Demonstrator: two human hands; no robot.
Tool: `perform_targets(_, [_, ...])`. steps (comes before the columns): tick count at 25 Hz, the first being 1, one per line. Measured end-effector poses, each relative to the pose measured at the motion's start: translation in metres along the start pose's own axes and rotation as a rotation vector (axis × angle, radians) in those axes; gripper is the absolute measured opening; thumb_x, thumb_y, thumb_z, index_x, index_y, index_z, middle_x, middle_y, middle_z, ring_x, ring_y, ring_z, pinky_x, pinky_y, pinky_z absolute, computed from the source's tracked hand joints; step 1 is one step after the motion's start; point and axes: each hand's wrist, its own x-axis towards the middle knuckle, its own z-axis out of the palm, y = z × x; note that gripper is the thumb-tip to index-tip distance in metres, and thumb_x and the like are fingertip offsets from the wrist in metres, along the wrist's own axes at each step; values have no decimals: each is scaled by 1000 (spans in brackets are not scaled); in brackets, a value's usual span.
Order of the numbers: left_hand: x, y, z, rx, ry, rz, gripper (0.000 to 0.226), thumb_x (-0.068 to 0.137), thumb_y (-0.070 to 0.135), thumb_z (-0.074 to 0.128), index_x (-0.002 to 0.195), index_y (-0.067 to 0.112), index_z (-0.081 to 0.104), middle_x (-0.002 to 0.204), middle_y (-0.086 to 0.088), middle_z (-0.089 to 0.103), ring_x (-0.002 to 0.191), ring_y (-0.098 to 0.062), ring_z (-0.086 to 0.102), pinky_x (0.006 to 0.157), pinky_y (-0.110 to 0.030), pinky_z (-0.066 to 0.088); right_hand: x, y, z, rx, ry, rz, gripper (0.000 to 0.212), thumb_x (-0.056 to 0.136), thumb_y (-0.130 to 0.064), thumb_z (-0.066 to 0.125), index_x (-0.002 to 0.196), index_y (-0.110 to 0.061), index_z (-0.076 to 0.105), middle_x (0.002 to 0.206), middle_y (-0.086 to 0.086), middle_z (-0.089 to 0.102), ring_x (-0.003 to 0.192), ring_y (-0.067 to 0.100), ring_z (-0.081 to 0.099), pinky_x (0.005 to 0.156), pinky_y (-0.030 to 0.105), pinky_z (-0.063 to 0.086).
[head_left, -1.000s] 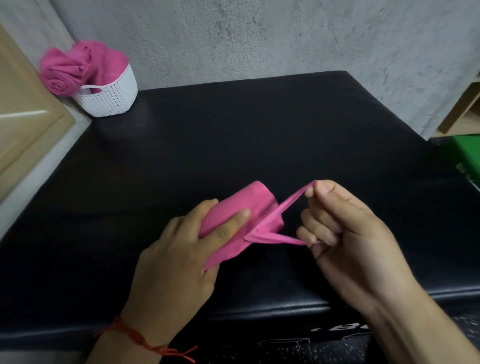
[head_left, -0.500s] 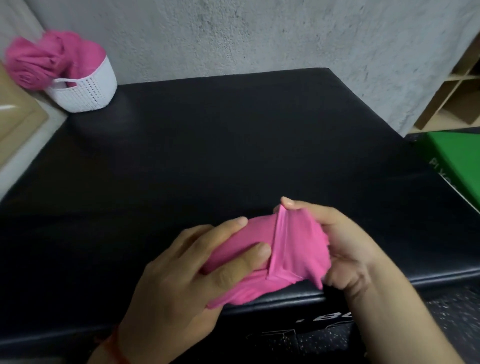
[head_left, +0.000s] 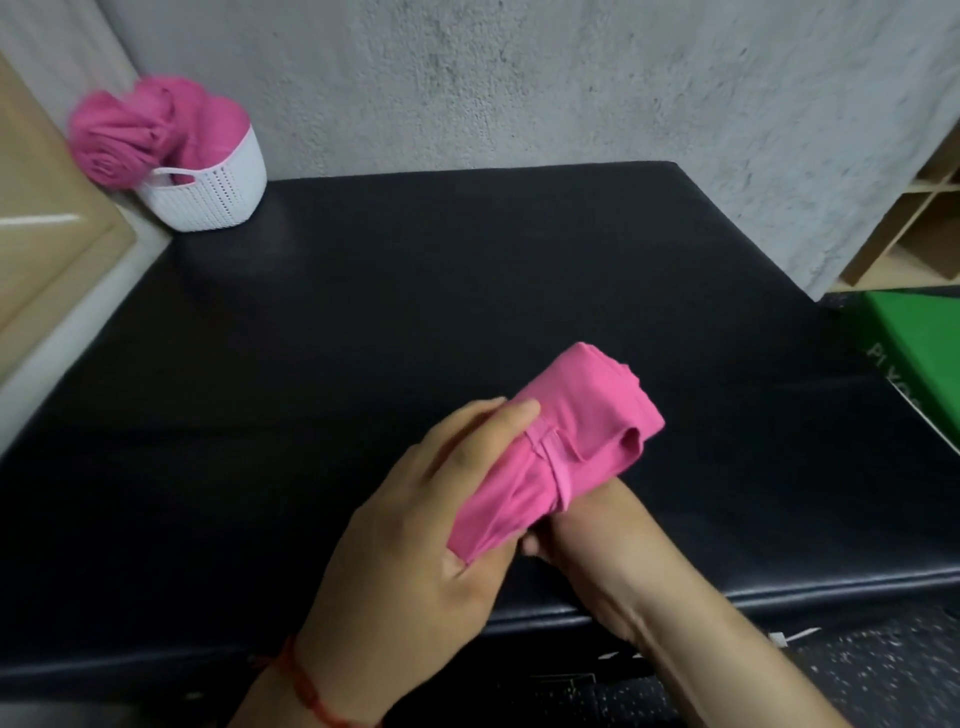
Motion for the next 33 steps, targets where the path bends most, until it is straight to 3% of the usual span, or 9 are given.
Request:
perform_targets(6, [-4, -11, -5, 23, 40, -140, 68, 81, 17, 87, 132, 40, 49, 140, 22, 49, 118, -4, 62, 84, -19, 57, -8, 2, -17, 197, -18, -103, 48, 95, 12, 42, 124, -12, 72, 111, 16, 75, 92, 30, 72, 74, 37, 60])
perform_targets(10, [-4, -21, -15, 120, -68, -86, 65, 79, 17, 88, 129, 39, 52, 144, 26, 48, 123, 1, 60, 83, -22, 59, -11, -9, -33, 199, 10, -255, 42, 102, -27, 46, 138, -29, 67, 134, 11, 71, 121, 33, 69, 93, 60, 57])
perform_targets(12, [-2, -24, -17, 252, -138, -16, 70, 79, 20, 87, 135, 44, 53, 151, 27, 43, 133, 0, 53, 89, -30, 61, -13, -14, -34, 160, -9, -221, 41, 100, -48, 60, 138, -34, 67, 137, 7, 69, 123, 31, 70, 94, 62, 58])
perform_targets(14, [-2, -29, -17, 232, -132, -14, 71, 81, 25, 87, 141, 45, 55, 154, 25, 41, 140, -2, 48, 100, -31, 57, -12, -13, -33, 40, -13, -197, 40, 95, -37, 74, 135, -36, 70, 132, 5, 70, 116, 25, 73, 87, 52, 62])
perform_targets(17, [-1, -31, -18, 92, -60, -52, 63, 80, 34, 87, 138, 36, 64, 150, 18, 48, 140, -10, 50, 109, -26, 50, -12, -14, -32, 86, -9, -228, 45, 91, -19, 72, 133, -34, 71, 122, 6, 71, 107, 21, 72, 83, 45, 62])
perform_targets(21, [-2, -30, -12, 33, 15, -76, 45, 84, 22, 86, 126, 27, 73, 134, 13, 62, 130, -20, 60, 104, -32, 53, -13, -8, -33, -256, 73, -370, 36, 98, -37, 68, 131, -49, 67, 115, -8, 73, 102, 15, 72, 92, 46, 63])
perform_targets(25, [-2, -29, -12, -2, -12, -128, 41, 86, 19, 84, 125, 29, 72, 133, 15, 62, 130, -17, 60, 103, -29, 53, -11, -2, -34, -813, 234, -683, 37, 101, -46, 62, 137, -51, 63, 145, -22, 55, 142, 9, 46, 112, 28, 39])
perform_targets(29, [-2, -22, -5, -56, 18, -190, 33, 86, 38, 82, 117, 31, 70, 127, 16, 64, 124, -15, 62, 99, -30, 53, -8, 3, -37, -582, 74, -732, 23, 91, -23, 81, 113, -30, 79, 137, -9, 65, 138, 17, 57, 107, 20, 46])
perform_targets(33, [-2, -29, 7, -19, 99, -194, 17, 93, 27, 75, 110, 28, 74, 125, 16, 64, 124, -19, 62, 101, -34, 52, -2, 0, -41, -510, 20, -701, 13, 92, -11, 79, 101, -20, 82, 130, -7, 71, 130, 16, 64, 105, 21, 48])
